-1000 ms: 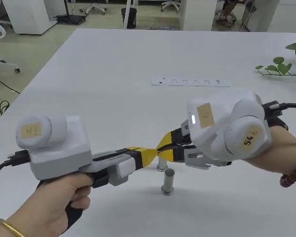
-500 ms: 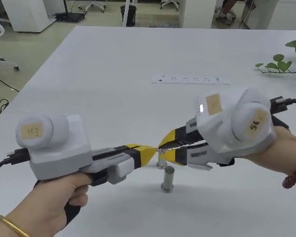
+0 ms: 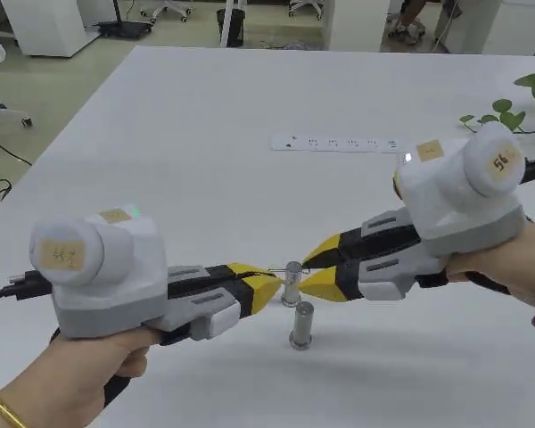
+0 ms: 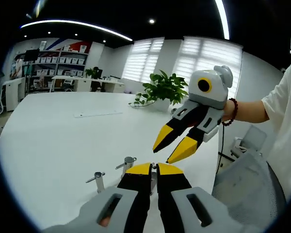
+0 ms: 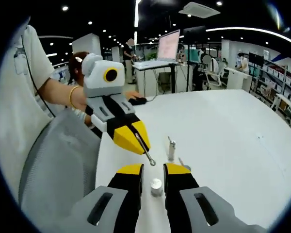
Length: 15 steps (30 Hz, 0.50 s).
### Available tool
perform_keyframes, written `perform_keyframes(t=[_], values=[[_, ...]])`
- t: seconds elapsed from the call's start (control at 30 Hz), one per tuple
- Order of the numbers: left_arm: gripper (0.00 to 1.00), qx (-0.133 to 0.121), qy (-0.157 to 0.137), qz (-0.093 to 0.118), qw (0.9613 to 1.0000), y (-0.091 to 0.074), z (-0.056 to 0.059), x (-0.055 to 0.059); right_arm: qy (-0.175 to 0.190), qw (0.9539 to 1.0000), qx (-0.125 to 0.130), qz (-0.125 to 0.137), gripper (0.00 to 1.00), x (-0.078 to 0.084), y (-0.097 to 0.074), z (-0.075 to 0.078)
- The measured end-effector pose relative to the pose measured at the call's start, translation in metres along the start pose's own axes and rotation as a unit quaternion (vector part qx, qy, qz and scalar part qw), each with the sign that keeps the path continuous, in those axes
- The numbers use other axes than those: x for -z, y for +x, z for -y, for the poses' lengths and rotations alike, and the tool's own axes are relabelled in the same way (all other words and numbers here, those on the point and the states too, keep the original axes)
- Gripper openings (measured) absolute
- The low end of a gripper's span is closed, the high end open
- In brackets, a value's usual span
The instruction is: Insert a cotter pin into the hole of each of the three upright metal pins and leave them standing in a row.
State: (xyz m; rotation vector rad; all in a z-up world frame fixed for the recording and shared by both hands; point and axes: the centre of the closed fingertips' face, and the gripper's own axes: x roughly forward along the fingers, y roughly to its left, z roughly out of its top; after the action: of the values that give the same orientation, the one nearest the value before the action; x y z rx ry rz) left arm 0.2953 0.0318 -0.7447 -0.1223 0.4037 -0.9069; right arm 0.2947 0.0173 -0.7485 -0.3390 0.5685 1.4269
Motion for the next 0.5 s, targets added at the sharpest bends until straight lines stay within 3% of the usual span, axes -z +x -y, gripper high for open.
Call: perform_keyframes(t=[0.07, 0.2, 0.37, 0.5], values=[[0.01, 0.007, 0.011, -0.001, 0.9999, 0.0, 0.002, 0.0, 0.01, 0.9999, -0.006, 0.002, 0.18, 0.0, 0.0, -0.001], [0.0, 0.033, 0.055, -0.014, 0.9979, 0.002, 0.013, 0.002, 0.018, 0.9987, -0.047, 0.012, 0.18, -0.001, -0.002, -0.01], [0.0, 0.048, 0.069, -0.021, 0.9962, 0.003, 0.018, 0.006, 0.017, 0.9982, -0.057, 0.012, 0.18, 0.001, -0.003, -0.013], [0.0, 0.052, 0.069, -0.025, 0.9959, 0.005, 0.02, 0.008, 0.001, 0.9984, -0.056, -0.009, 0.18, 0.012, 0.0, -0.014]])
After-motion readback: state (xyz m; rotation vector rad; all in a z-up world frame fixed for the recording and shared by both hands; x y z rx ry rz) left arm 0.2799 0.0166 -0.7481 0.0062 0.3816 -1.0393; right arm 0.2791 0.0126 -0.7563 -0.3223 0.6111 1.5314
